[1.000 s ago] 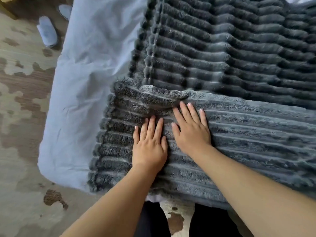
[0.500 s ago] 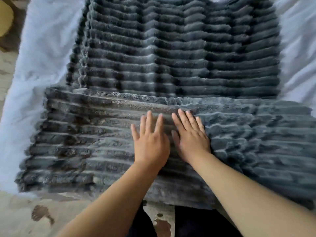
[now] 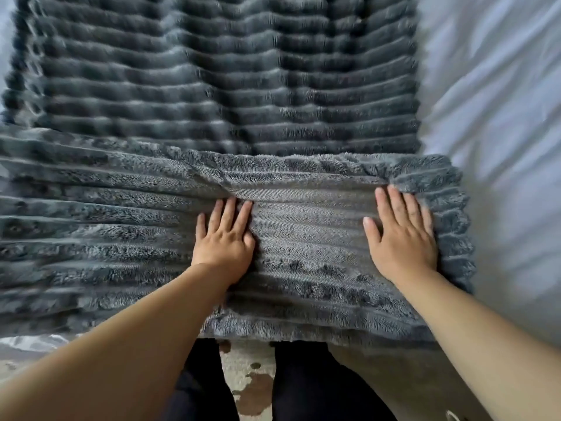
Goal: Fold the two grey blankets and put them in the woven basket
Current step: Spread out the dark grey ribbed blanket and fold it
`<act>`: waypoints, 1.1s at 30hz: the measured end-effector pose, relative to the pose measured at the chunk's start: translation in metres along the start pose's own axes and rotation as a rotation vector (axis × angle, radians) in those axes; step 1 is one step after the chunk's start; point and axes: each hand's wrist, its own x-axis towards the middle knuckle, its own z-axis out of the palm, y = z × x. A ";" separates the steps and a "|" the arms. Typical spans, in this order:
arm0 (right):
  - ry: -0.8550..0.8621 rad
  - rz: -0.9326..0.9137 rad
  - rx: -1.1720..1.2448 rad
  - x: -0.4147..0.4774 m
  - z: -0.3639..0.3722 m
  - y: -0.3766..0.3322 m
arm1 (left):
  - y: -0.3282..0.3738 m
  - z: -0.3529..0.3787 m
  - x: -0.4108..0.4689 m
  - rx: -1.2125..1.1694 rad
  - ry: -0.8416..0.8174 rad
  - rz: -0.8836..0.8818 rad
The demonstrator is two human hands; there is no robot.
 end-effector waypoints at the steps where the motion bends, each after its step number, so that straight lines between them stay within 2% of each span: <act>1: -0.025 0.048 -0.016 -0.002 -0.005 0.004 | 0.000 -0.007 -0.002 0.002 -0.041 -0.002; 3: -0.078 0.099 -0.049 -0.009 -0.017 0.009 | 0.002 -0.023 -0.009 -0.003 -0.116 -0.005; 6: -0.140 0.088 -0.048 -0.032 -0.033 0.001 | 0.001 -0.043 -0.036 -0.065 -0.133 -0.042; 11: -0.280 0.159 0.289 -0.098 -0.049 -0.032 | -0.017 -0.050 -0.099 -0.185 -0.079 -0.068; 14: -0.256 0.321 0.583 -0.151 -0.046 -0.060 | -0.045 -0.044 -0.135 -0.247 -0.039 -0.016; 17: -0.192 0.489 0.722 -0.193 -0.033 -0.083 | -0.082 -0.036 -0.158 -0.261 0.035 0.015; 19: -0.261 0.663 0.849 -0.212 -0.024 -0.095 | -0.102 -0.028 -0.176 -0.298 0.055 -0.043; 20: -0.316 0.792 1.004 -0.220 -0.021 -0.100 | -0.109 -0.024 -0.184 -0.349 0.066 -0.096; 22: -0.436 0.998 1.394 -0.229 -0.019 -0.107 | -0.121 -0.015 -0.195 -0.545 0.073 -0.259; 23: -0.461 1.058 1.545 -0.228 -0.022 -0.107 | -0.124 -0.015 -0.197 -0.699 0.049 -0.403; 24: -0.459 1.085 1.637 -0.225 -0.023 -0.107 | -0.127 -0.017 -0.196 -0.923 0.016 -0.585; 26: -0.424 1.110 1.720 -0.214 -0.023 -0.101 | -0.131 -0.019 -0.190 -1.590 -0.095 -0.907; 27: -0.411 1.131 1.739 -0.207 -0.022 -0.099 | -0.134 -0.019 -0.185 -1.906 -0.130 -0.966; 28: -0.398 1.163 1.761 -0.199 -0.021 -0.099 | -0.138 -0.019 -0.180 -2.108 -0.119 -0.959; 31: -0.322 1.270 1.881 -0.177 -0.017 -0.096 | -0.149 -0.023 -0.162 -2.254 -0.063 -0.878; 33: -0.247 1.335 1.992 -0.163 -0.012 -0.090 | -0.155 -0.028 -0.150 -2.315 0.010 -0.960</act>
